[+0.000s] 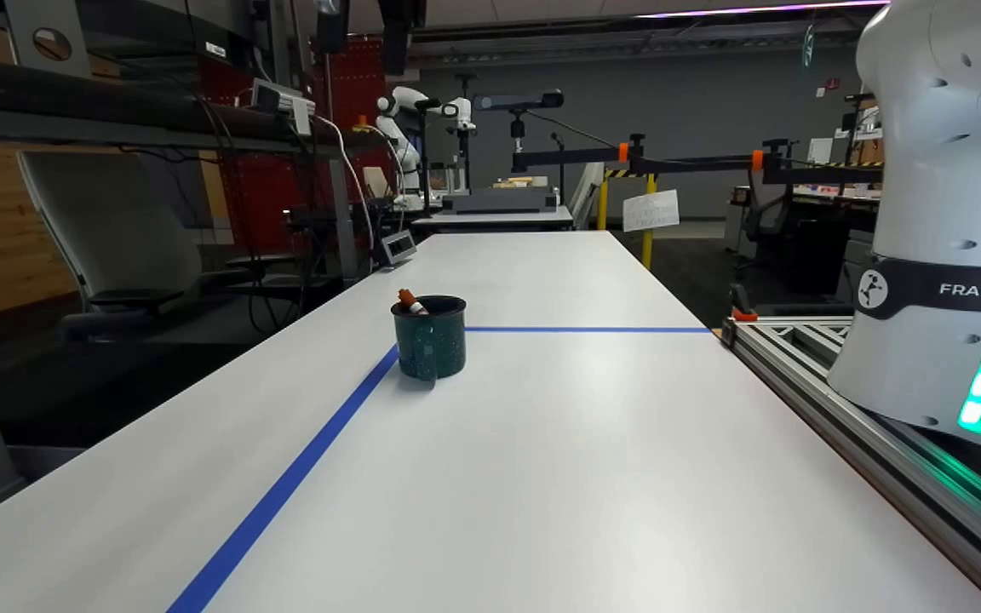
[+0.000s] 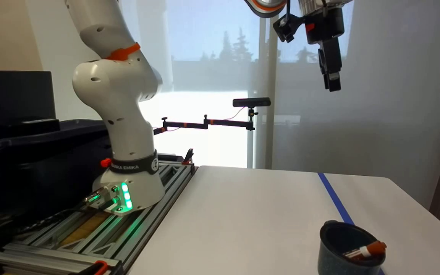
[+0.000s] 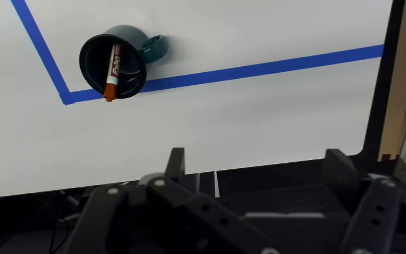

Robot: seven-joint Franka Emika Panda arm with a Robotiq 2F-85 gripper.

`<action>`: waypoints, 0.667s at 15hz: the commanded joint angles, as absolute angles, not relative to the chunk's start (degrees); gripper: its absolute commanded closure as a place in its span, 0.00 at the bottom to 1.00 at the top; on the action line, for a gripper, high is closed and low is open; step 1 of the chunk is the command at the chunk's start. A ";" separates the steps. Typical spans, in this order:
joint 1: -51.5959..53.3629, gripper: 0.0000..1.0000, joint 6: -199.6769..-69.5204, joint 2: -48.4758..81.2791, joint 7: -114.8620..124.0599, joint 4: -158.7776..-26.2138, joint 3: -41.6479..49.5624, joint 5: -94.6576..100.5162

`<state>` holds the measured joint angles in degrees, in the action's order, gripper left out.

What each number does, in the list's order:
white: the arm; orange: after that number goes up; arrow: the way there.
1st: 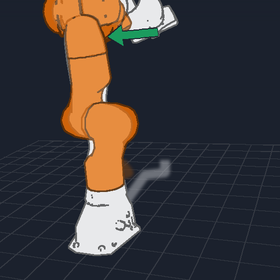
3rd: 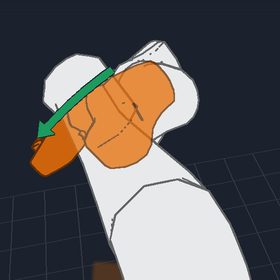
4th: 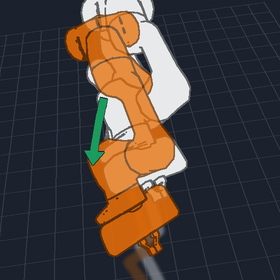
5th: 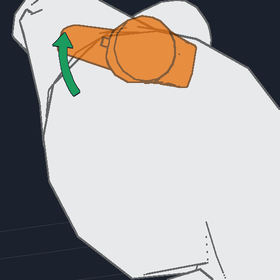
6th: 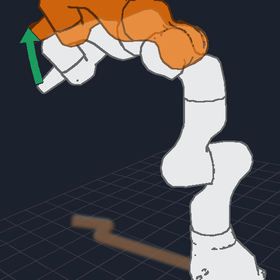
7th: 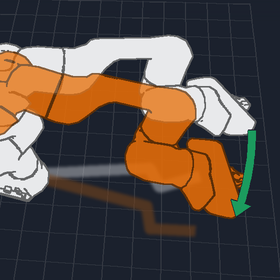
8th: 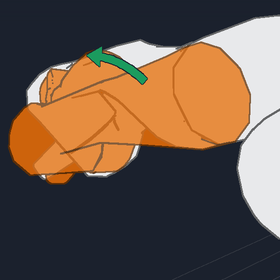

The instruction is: Take the marker out of the cup

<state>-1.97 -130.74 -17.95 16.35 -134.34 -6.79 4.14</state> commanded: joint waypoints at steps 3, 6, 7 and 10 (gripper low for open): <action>-4.59 0.00 -133.09 -16.88 11.79 -135.53 -2.12 8.86; -5.89 0.00 -133.75 -17.34 7.98 -137.19 0.84 9.38; -6.32 0.00 -134.94 -17.23 7.05 -138.06 1.75 9.25; -7.87 0.00 -144.45 -15.35 4.72 -141.62 4.36 9.61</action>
